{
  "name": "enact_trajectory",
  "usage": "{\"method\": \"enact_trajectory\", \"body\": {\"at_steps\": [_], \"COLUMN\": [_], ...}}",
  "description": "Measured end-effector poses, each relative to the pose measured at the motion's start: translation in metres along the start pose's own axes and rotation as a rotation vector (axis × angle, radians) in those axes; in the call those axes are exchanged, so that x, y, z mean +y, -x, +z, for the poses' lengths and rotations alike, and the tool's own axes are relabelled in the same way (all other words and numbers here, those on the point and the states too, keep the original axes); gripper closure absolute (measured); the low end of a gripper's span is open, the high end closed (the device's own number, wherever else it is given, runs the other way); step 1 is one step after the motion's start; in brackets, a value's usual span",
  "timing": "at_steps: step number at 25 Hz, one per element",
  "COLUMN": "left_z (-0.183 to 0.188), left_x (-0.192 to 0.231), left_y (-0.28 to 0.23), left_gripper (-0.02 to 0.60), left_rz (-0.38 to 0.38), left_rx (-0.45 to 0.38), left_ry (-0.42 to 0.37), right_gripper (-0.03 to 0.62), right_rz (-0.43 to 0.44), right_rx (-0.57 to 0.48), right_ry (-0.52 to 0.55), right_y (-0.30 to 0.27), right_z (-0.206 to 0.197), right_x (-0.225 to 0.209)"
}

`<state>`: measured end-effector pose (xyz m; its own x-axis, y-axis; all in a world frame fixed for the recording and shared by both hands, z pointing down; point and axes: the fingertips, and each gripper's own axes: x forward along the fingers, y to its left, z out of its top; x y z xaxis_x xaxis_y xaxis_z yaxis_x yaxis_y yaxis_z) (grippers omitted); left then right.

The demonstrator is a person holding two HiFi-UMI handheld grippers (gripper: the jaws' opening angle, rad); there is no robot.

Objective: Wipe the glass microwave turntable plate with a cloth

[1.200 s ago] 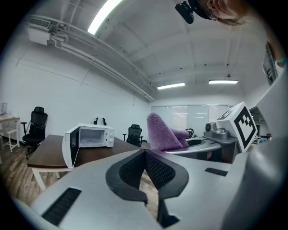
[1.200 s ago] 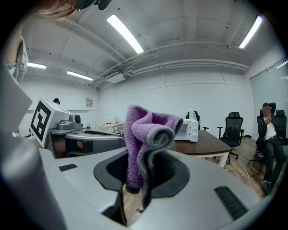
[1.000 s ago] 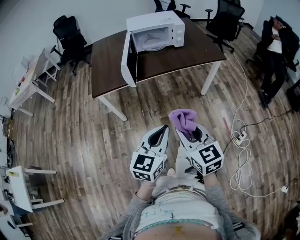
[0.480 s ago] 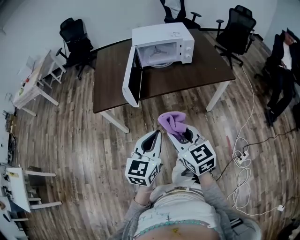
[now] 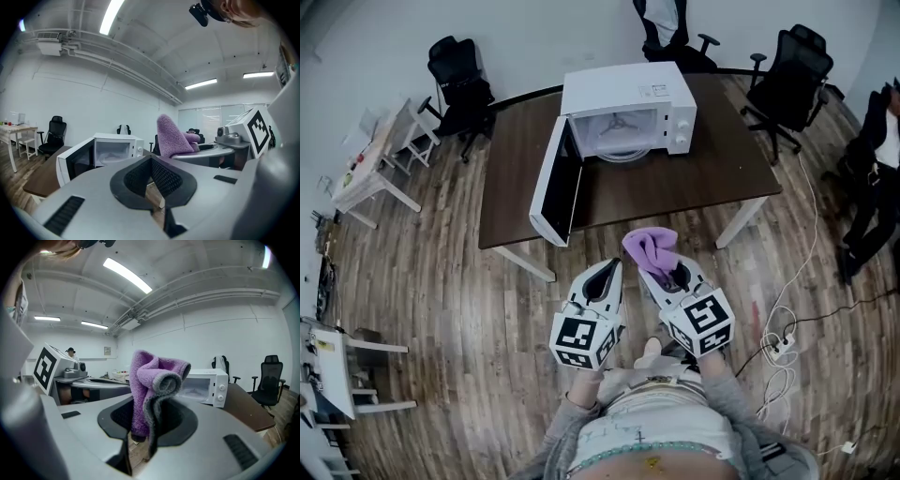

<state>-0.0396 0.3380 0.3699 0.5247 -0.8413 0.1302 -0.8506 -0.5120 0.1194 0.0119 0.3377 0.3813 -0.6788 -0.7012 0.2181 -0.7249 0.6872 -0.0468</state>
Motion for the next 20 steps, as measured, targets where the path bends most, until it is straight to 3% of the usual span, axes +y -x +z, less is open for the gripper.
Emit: {"method": "enact_trajectory", "body": {"at_steps": [14, 20], "left_z": [-0.004, -0.002], "left_x": [0.006, 0.026], "left_y": [-0.047, -0.081], "left_gripper": [0.574, 0.574], "left_rz": [0.008, -0.052], "left_rx": [0.034, 0.036], "left_ry": [-0.019, -0.021], "right_gripper": [0.482, 0.482], "right_rz": [-0.007, -0.048], "right_rx": [0.016, 0.023], "right_ry": [-0.027, -0.040], "right_y": [-0.019, -0.046], "right_z": [-0.007, -0.006], "right_x": [-0.045, -0.065]}}
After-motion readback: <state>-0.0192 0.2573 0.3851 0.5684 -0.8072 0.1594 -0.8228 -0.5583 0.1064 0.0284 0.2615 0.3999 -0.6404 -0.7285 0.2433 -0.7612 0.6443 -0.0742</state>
